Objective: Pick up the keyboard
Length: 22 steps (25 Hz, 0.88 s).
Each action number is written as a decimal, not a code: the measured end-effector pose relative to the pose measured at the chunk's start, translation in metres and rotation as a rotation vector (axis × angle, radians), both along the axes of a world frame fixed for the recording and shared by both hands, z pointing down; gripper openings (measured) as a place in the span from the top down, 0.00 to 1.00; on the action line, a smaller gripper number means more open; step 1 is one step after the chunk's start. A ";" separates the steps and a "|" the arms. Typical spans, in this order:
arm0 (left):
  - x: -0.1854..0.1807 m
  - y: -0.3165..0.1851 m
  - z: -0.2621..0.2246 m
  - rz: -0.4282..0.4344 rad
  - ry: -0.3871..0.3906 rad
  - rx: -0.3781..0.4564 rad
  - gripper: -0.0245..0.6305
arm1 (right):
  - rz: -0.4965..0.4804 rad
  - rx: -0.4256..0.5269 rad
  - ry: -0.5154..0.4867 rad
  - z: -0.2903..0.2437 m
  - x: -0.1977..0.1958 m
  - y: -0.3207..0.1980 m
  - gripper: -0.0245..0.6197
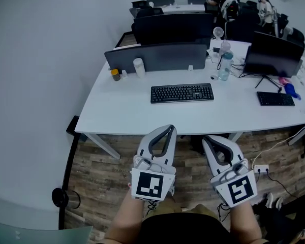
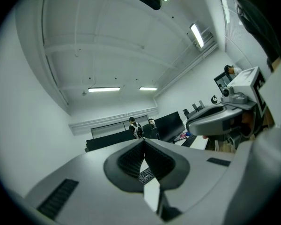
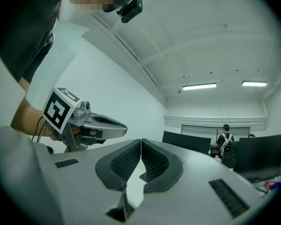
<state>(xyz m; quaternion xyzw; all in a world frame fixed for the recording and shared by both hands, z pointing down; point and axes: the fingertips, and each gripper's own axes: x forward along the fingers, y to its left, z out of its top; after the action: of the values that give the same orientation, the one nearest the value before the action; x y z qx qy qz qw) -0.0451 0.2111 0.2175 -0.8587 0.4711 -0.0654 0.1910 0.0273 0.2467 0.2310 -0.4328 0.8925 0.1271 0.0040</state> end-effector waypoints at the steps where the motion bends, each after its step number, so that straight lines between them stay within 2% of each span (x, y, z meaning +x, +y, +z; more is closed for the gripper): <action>1: 0.000 -0.003 0.001 0.002 0.000 -0.001 0.95 | 0.004 -0.001 0.000 0.000 0.001 -0.003 0.91; 8: -0.007 -0.023 0.011 0.000 -0.006 -0.017 0.95 | 0.009 -0.015 0.004 0.007 -0.005 -0.025 0.91; 14: -0.023 -0.045 0.013 -0.041 0.006 -0.004 0.95 | 0.006 -0.041 0.006 0.018 -0.014 -0.047 0.91; 22: -0.032 -0.078 0.023 -0.055 -0.001 -0.013 0.95 | 0.015 -0.067 0.006 0.027 -0.019 -0.079 0.91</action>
<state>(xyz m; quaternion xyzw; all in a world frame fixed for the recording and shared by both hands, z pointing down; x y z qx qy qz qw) -0.0770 0.1332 0.2403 -0.8466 0.4940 -0.0742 0.1836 0.0087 0.1679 0.2577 -0.4389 0.8930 0.0983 -0.0139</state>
